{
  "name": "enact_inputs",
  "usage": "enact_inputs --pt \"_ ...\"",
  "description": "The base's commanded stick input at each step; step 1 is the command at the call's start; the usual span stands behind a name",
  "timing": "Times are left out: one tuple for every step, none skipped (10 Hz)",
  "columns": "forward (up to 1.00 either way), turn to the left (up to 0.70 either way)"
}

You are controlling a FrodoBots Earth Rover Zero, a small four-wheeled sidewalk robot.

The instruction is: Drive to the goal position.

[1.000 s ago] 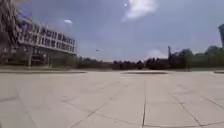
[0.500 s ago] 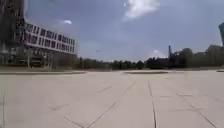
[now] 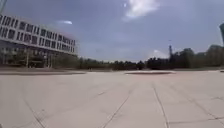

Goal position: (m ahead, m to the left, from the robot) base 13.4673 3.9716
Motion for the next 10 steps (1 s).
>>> enact_inputs --pt "0.70 0.00" --pt "0.70 0.00" --pt "0.70 0.00" --pt "0.70 0.00" --pt "0.70 0.00" --pt "0.70 0.00" --pt "0.70 0.09" --pt "0.70 0.27" --pt "0.70 0.35" --pt "0.70 0.35"
